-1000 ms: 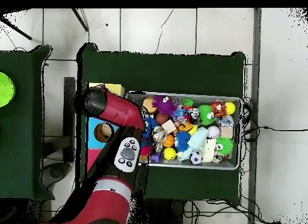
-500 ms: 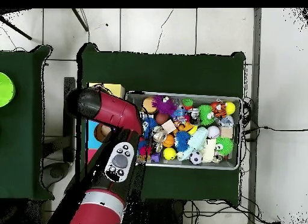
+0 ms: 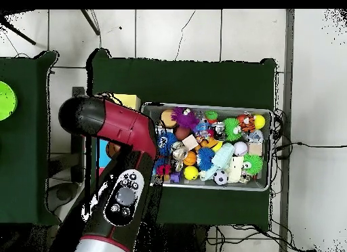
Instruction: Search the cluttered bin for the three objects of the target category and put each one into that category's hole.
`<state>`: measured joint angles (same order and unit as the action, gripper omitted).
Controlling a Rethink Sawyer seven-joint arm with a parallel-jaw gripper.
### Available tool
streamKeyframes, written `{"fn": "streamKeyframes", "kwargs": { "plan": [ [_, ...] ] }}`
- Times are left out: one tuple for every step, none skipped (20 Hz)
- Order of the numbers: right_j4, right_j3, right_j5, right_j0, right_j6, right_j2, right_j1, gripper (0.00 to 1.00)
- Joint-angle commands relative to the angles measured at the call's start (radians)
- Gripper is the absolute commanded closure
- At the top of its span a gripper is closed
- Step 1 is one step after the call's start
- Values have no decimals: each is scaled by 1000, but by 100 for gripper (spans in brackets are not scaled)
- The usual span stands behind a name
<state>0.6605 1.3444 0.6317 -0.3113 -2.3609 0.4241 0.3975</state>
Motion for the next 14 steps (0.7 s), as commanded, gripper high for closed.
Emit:
{"fn": "streamKeyframes", "kwargs": {
  "plan": [
    [-2, 88, 41, 22, -244, -29, 14, 100],
    [0, 92, 27, 24, -239, -35, 10, 100],
    [3, 90, 10, 27, -238, -40, 3, 100],
    [7, 95, -11, 28, -237, -46, -2, 100],
    [10, 97, -27, 30, -235, -53, -7, 100],
    [11, 98, -44, 33, -229, -59, -13, 100],
    [14, 103, -68, 40, -219, -70, -19, 100],
    [17, 106, -91, 48, -209, -82, -26, 100],
    [16, 106, -115, 54, -201, -90, -35, 100],
    [19, 110, -134, 64, -188, -104, -39, 100],
    [18, 110, -148, 69, -181, -110, -43, 100],
    [19, 114, -160, 74, -175, -117, -43, 100],
    [19, 115, -161, 75, -176, -118, -42, 100],
    [19, 117, -163, 76, -177, -118, -40, 100]
  ]
}}
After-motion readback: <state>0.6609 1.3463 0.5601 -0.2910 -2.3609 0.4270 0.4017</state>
